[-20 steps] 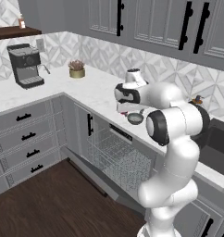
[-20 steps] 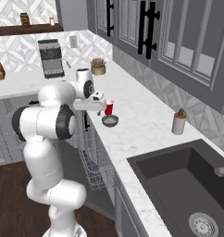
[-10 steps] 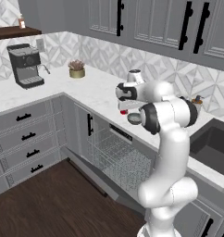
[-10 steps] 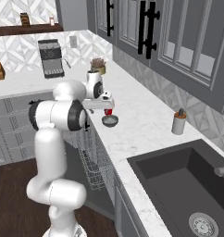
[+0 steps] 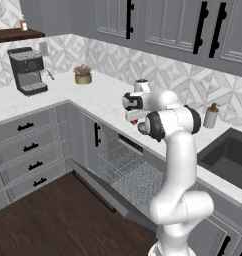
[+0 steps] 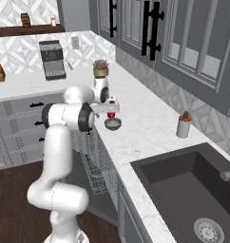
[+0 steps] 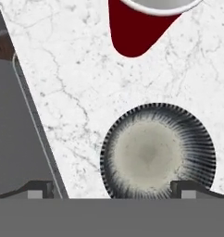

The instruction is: Pick up the cup and bowl from the counter, place them in the dishwasher, and close the dishwasher door.

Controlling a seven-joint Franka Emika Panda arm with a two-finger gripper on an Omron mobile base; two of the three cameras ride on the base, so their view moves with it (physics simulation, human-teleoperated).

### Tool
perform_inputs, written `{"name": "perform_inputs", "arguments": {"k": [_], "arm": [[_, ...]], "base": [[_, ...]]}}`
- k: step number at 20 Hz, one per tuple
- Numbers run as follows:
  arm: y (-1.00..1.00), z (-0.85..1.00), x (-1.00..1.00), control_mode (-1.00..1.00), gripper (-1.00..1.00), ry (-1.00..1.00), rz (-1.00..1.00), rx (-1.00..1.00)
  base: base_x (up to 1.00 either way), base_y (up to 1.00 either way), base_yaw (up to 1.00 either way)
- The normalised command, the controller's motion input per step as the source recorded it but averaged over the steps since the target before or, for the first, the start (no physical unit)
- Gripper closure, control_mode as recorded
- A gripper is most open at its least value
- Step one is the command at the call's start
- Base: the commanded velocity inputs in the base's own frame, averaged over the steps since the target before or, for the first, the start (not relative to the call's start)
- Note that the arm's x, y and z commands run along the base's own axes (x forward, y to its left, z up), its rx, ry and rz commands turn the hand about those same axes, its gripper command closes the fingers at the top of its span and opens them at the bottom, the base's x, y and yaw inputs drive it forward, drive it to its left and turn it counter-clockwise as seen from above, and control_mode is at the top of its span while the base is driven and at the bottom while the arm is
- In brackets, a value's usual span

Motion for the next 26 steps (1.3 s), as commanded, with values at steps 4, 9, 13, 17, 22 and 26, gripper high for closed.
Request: {"name": "perform_inputs", "arguments": {"k": [4,9,13,17,22,26], "arm": [[0.0,-0.5,0.17,-1.0,-1.0,0.08,0.04,0.0],[0.0,-0.4,0.01,-1.0,-1.0,0.08,0.02,-0.01],[-0.01,-0.21,0.09,-1.0,-1.0,0.0,0.03,0.0],[0.0,-0.18,0.01,-1.0,-1.0,0.04,0.02,0.0],[0.0,-0.19,0.04,-1.0,-1.0,0.0,0.03,0.0],[0.0,-0.09,0.15,-1.0,1.0,0.0,0.06,0.0]], "base": [[0.0,0.0,0.0],[0.0,0.0,0.0],[0.0,0.0,0.0],[0.0,0.0,0.0],[0.0,0.0,0.0],[0.0,0.0,0.0]]}}
